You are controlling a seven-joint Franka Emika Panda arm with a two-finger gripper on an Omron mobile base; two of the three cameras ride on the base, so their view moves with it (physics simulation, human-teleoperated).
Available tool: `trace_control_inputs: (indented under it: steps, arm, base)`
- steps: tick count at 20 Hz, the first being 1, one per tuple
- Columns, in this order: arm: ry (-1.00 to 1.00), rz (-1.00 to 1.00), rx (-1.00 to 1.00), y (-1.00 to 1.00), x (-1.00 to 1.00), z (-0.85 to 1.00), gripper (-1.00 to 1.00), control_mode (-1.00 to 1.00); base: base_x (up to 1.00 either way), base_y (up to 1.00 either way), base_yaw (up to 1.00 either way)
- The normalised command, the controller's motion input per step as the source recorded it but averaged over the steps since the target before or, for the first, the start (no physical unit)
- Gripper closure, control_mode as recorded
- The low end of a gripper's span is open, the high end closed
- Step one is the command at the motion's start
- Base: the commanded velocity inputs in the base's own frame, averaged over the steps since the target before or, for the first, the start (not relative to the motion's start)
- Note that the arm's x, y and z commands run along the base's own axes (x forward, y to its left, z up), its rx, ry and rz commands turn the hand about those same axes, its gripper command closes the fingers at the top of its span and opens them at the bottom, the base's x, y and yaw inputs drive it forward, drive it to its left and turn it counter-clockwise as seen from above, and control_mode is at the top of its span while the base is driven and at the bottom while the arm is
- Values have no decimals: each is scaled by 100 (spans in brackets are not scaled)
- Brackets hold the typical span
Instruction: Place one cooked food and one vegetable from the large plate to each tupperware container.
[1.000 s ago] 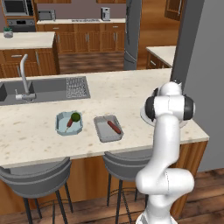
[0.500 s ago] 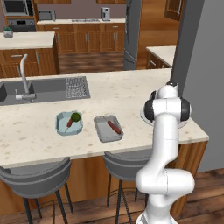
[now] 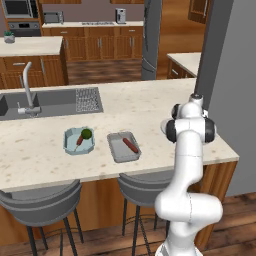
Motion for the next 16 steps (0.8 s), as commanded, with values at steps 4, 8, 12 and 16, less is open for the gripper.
trace_control_inputs:
  steps: [4, 8, 12, 16]
  arm:
    - [-2, -4, 0, -3, 5, -15, 100, -100]
    - [-8, -5, 9, -4, -36, -2, 100, -100]
    - [-13, -7, 17, 0, -97, 2, 100, -100]
    - [-9, -3, 10, 10, -100, 33, 100, -100]
  base:
    - [0, 0, 0]
    - [0, 0, 0]
    - [0, 0, 0]
    - [0, 0, 0]
